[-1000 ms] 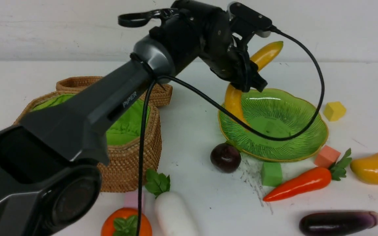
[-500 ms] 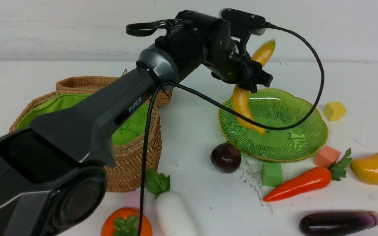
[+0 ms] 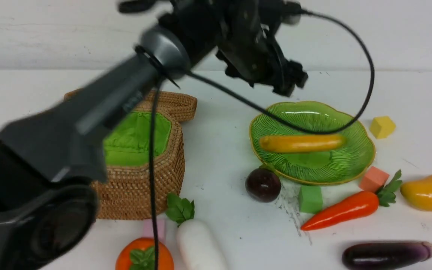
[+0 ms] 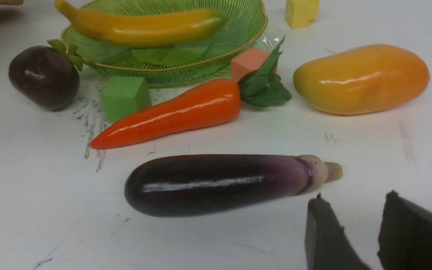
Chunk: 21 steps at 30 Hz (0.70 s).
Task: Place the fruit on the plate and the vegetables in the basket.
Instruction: Grab a tomato with your left arm and place it on the plate on the right.
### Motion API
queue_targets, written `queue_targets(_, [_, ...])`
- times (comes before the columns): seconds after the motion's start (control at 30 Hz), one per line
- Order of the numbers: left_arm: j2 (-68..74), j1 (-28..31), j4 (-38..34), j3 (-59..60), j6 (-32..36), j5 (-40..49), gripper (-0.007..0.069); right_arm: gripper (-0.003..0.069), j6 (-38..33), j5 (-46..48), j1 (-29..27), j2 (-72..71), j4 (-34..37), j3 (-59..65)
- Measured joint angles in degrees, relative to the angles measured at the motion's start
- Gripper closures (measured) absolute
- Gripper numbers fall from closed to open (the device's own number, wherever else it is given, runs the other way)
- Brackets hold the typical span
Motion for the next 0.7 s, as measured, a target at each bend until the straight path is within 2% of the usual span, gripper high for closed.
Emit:
queue_targets(0.1, [-7.77, 0.0, 1.75, -0.29, 0.0, 7.71, 0.0046, 0.0417, 0.0, 0.0, 0.0, 0.0, 0.0, 0.0])
queue_targets(0.27, [-22.32, 0.06, 3.87, 8.64, 0.0, 9.27, 0.0046, 0.0417, 0.0, 0.0, 0.0, 0.0, 0.0, 0.0])
queue_targets(0.33, [-30.34, 0.06, 4.22, 16.41, -0.54, 9.27, 0.0046, 0.0417, 0.0, 0.0, 0.0, 0.0, 0.0, 0.0])
queue_targets(0.47, [-45.26, 0.06, 4.48, 39.37, -3.9, 9.27, 0.0046, 0.0417, 0.0, 0.0, 0.0, 0.0, 0.0, 0.0])
queue_targets(0.63, [-54.48, 0.06, 4.86, 66.76, -13.73, 8.28, 0.0046, 0.0417, 0.0, 0.0, 0.0, 0.0, 0.0, 0.0])
queue_targets(0.7, [-55.07, 0.06, 4.45, 75.87, -16.63, 3.25, 0.0046, 0.0417, 0.0, 0.0, 0.0, 0.0, 0.0, 0.0])
